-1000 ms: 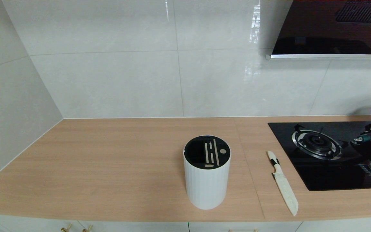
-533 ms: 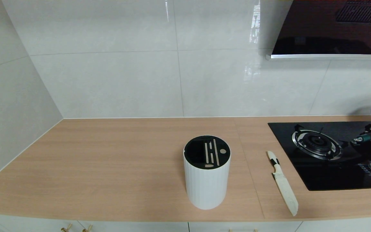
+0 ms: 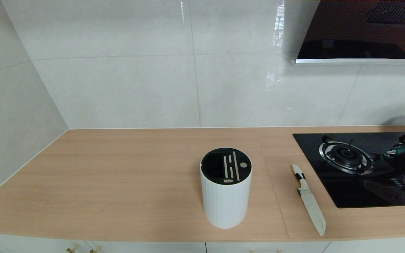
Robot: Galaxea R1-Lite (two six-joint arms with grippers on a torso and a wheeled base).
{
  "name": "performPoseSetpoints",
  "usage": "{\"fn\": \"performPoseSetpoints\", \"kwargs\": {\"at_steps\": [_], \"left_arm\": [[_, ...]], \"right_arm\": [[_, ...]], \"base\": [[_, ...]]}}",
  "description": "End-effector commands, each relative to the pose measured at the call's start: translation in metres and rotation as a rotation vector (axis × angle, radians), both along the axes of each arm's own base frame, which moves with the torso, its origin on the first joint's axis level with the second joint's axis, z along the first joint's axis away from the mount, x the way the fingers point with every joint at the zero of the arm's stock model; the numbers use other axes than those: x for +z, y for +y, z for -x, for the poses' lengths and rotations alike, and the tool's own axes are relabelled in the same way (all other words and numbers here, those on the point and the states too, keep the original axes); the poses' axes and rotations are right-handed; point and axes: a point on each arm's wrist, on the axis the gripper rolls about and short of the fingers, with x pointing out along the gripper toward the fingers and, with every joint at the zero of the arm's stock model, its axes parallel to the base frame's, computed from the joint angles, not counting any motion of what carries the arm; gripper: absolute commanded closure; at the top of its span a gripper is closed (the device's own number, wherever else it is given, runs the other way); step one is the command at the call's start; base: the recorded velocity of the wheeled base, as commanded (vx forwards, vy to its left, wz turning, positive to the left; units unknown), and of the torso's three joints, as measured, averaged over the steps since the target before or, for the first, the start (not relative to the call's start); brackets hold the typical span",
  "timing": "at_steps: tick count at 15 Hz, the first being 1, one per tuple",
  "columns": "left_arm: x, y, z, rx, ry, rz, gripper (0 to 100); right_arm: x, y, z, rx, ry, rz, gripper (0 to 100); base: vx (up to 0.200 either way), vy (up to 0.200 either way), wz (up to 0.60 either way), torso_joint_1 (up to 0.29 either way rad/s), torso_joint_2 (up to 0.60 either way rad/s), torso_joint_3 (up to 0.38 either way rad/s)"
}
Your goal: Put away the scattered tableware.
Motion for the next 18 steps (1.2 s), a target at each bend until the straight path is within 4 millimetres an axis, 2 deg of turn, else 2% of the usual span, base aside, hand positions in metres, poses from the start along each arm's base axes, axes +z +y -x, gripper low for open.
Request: {"fn": "performPoseSetpoints", "kwargs": {"at_steps": [1, 3, 6, 8, 11, 15, 18], "left_arm": [[0.0, 0.0, 0.0, 0.001, 0.001, 0.0, 0], [0.0, 0.0, 0.0, 0.001, 0.001, 0.0, 0], [0.0, 0.0, 0.0, 0.001, 0.001, 0.0, 0], [0.0, 0.0, 0.0, 0.001, 0.001, 0.0, 0], [0.0, 0.0, 0.0, 0.001, 0.001, 0.0, 0], [0.0, 0.0, 0.0, 0.001, 0.001, 0.0, 0], [0.0, 0.0, 0.0, 0.001, 0.001, 0.0, 0]], "right_arm": [[-0.05, 0.032, -0.085, 0.049, 0.238, 0.082, 0], [-0.074, 0.043, -0.106, 0.068, 0.255, 0.09, 0], [-0.092, 0.047, -0.12, 0.068, 0.271, 0.088, 0], [-0.121, 0.051, -0.144, 0.054, 0.33, 0.105, 0], [-0.154, 0.052, -0.167, 0.027, 0.356, 0.114, 0], [-0.18, 0.046, -0.185, -0.046, 0.396, 0.065, 0], [-0.185, 0.043, -0.196, -0.064, 0.388, 0.058, 0]], "base": [[0.0, 0.0, 0.0, 0.0, 0.0, 0.0], [0.0, 0.0, 0.0, 0.0, 0.0, 0.0], [0.0, 0.0, 0.0, 0.0, 0.0, 0.0], [0.0, 0.0, 0.0, 0.0, 0.0, 0.0], [0.0, 0.0, 0.0, 0.0, 0.0, 0.0], [0.0, 0.0, 0.0, 0.0, 0.0, 0.0], [0.0, 0.0, 0.0, 0.0, 0.0, 0.0]]}}
